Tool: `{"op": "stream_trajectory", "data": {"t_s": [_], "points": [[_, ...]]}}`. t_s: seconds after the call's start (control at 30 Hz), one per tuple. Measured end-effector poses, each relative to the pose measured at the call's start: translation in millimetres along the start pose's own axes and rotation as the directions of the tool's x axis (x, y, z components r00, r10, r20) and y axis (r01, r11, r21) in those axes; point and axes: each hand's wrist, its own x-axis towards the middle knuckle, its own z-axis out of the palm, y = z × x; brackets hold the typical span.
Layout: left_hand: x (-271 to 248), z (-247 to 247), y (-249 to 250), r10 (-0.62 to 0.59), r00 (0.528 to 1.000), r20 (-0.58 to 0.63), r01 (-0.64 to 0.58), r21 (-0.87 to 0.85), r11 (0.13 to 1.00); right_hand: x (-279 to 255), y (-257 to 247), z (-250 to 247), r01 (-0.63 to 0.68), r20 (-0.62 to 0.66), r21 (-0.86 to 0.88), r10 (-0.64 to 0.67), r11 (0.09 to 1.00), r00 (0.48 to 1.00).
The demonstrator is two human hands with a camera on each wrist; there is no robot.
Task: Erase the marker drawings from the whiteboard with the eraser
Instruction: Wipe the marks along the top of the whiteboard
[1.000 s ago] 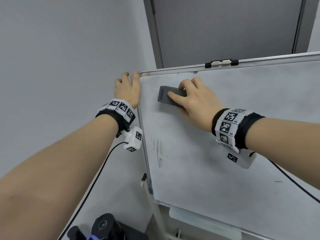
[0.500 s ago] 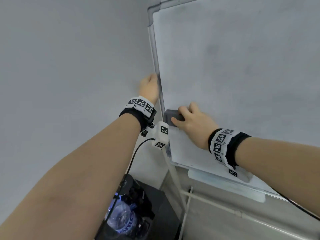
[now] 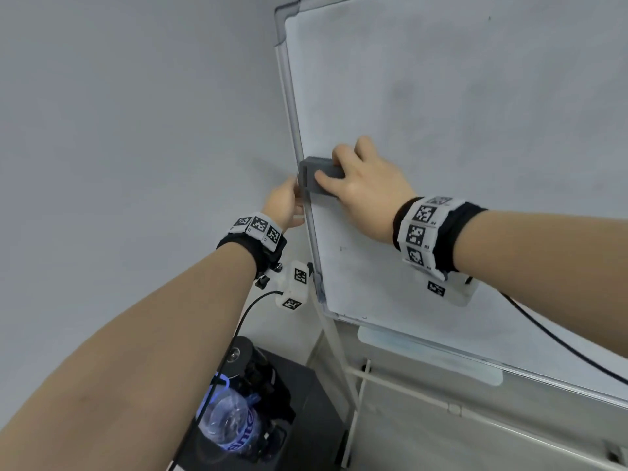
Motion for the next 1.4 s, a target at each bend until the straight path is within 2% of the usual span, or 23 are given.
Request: {"op": "stream_trajectory", "data": {"t_s": [0.1,0.2,0.33,0.4,0.43,0.5,0.57,0.63,0.7,0.87,1.0,1.1,1.2,1.3,1.4], "points": [[3,5,-13,0.043,0.999,-0.034,-0.045,-0.061,0.997,-35,-21,31,0.047,0.104,0.033,-0.051,0.998,0.993],[14,9,-23,0.109,0.985,-0.135,-0.107,0.023,0.994,-74,-43,66,0.052,0.254,0.086,-0.073,0.995,0.964],[28,10,-39,0.164,0.968,-0.189,-0.151,0.08,0.985,-119,-69,97,0.1,0.481,0.082,-0.128,0.992,0.868],[28,11,-38,0.175,0.967,-0.186,-0.16,0.092,0.983,-125,-74,96,0.121,0.536,0.067,-0.138,0.99,0.833],[29,10,-40,0.179,0.965,-0.192,-0.161,0.104,0.981,-122,-73,91,0.121,0.533,0.062,-0.136,0.991,0.835],[38,9,-45,0.161,0.965,-0.208,-0.14,0.111,0.984,-102,-62,80,0.097,0.438,0.055,-0.112,0.994,0.892],[23,15,-37,0.103,0.968,-0.23,-0.077,0.12,0.99,-76,-45,62,0.077,0.318,0.045,-0.088,0.996,0.944],[-5,19,-24,0.024,0.981,-0.194,-0.024,0.005,1.0,-62,-31,49,0.111,0.251,0.038,-0.117,0.993,0.961],[-15,20,-33,-0.017,0.991,-0.134,0.008,-0.067,0.998,-69,-28,51,0.151,0.241,0.059,-0.161,0.987,0.957],[-5,22,-102,-0.081,0.996,-0.045,0.082,0.032,0.996,-119,-51,86,0.233,0.332,0.114,-0.258,0.966,0.907],[9,28,-151,0.08,0.996,-0.04,-0.066,0.278,0.958,-146,-74,123,0.287,0.381,0.099,-0.303,0.953,0.874],[9,35,-158,0.154,0.98,-0.124,-0.107,0.328,0.939,-157,-90,150,0.328,0.425,0.085,-0.332,0.941,0.842],[11,40,-159,0.16,0.966,-0.203,-0.104,0.264,0.959,-169,-97,158,0.33,0.494,0.081,-0.326,0.94,0.806],[12,42,-154,0.178,0.968,-0.174,-0.132,0.247,0.96,-193,-89,149,0.275,0.524,0.08,-0.275,0.958,0.806],[15,39,-155,0.139,0.976,-0.168,-0.105,0.199,0.974,-213,-71,133,0.267,0.525,0.067,-0.262,0.961,0.81]]}}
